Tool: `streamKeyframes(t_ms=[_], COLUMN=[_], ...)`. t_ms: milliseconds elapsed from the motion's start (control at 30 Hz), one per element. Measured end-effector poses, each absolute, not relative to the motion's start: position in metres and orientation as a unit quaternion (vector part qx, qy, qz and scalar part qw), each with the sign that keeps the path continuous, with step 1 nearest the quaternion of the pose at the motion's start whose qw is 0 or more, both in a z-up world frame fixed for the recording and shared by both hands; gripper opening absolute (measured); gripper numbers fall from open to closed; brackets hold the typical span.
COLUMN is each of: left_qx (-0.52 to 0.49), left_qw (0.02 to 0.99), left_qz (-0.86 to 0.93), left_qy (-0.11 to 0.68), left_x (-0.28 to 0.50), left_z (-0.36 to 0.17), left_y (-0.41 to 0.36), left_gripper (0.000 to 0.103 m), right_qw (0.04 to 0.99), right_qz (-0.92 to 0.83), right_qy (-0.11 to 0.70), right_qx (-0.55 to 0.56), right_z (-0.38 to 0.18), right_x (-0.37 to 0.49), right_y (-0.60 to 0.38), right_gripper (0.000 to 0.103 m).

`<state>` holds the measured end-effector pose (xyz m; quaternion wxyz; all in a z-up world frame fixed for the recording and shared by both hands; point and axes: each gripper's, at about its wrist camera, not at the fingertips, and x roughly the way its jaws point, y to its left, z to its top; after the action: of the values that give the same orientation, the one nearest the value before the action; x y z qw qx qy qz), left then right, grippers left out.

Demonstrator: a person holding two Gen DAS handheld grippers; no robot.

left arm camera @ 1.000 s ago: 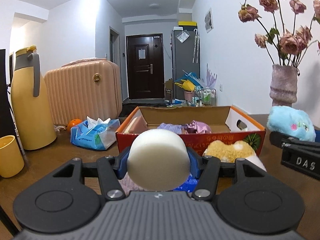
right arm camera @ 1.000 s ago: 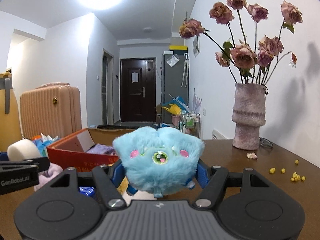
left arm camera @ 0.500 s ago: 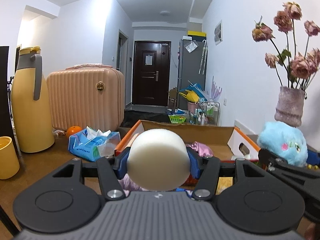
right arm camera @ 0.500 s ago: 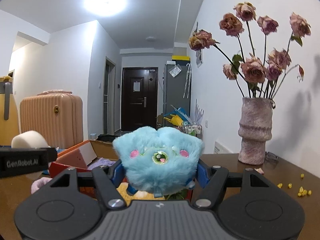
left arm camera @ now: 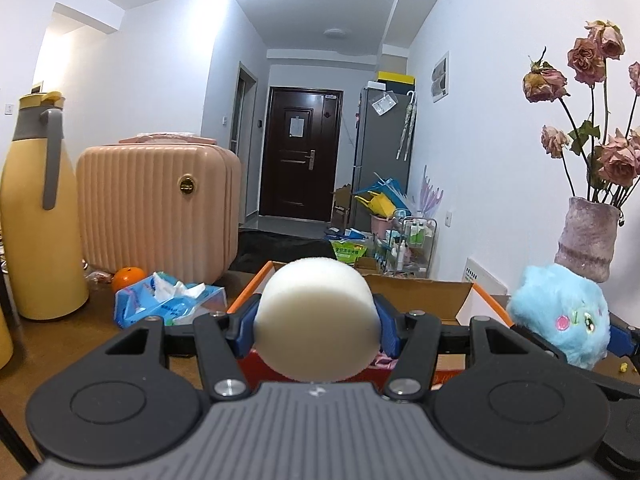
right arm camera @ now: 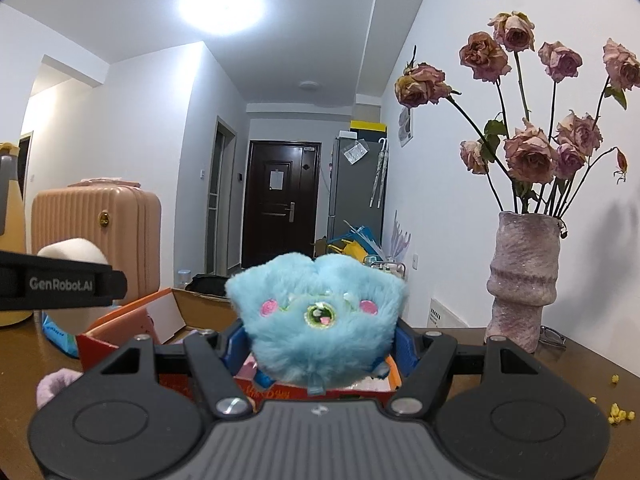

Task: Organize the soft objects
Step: 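Carry the blue toy and foam cylinder in both grippers toward the box, then lower the blue toy into the box with the right gripper while the left gripper lowers the foam cylinder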

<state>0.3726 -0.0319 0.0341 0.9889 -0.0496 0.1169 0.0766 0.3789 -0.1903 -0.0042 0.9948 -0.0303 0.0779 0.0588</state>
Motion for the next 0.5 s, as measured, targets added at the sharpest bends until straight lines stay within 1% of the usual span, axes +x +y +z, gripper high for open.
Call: streamKeyframes(t_ms=[500], left_qx=[-0.044], left_qw=[0.988], left_qz=[0.077], left_qy=[0.125], left_x=[0.423], left_z=[0.028], left_y=[-0.035], left_gripper=[0.059], right_qw=[0.994], right_qz=[0.057], right_qy=[0.088], right_qx=[-0.022], right_z=[-0.006], right_x=[0.433], right_y=[-0.189], right_gripper=[0.068])
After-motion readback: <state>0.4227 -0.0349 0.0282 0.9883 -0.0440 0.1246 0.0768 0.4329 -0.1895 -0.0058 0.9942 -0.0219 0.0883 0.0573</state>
